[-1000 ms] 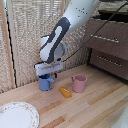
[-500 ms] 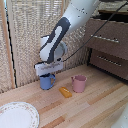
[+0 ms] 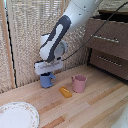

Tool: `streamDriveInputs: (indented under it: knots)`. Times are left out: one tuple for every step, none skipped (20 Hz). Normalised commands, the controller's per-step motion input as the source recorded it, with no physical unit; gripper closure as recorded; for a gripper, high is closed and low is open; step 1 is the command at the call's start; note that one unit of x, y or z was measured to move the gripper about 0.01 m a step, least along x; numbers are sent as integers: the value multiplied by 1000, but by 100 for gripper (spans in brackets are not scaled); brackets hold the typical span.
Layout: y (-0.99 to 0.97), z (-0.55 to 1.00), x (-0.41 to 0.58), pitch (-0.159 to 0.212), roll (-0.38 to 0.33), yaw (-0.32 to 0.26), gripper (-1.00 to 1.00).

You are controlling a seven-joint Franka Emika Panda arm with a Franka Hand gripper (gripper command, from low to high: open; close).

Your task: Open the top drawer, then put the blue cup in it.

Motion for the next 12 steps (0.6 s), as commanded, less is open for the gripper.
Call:
streamDriveInputs:
  knots:
    - [0, 837, -240, -72, 91, -242, 100]
    - [0, 880, -237, -41, 91, -215, 100]
    - [0, 940, -229, -21, 75, -203, 100]
    - [0, 1000, -177, -12, 52, -194, 100]
    - [0, 1000, -189, -12, 39, -201, 100]
    - [0, 1000, -169, 0, 34, -191, 100]
    - [0, 1000, -131, 0, 20, -186, 100]
    - [0, 1000, -94, 0, 5, -175, 100]
    - [0, 1000, -114, 0, 1, -185, 100]
    - [0, 1000, -80, 0, 0, -177, 100]
    - [0, 1000, -43, 0, 0, -172, 100]
    - [0, 1000, 0, 0, 0, -162, 100]
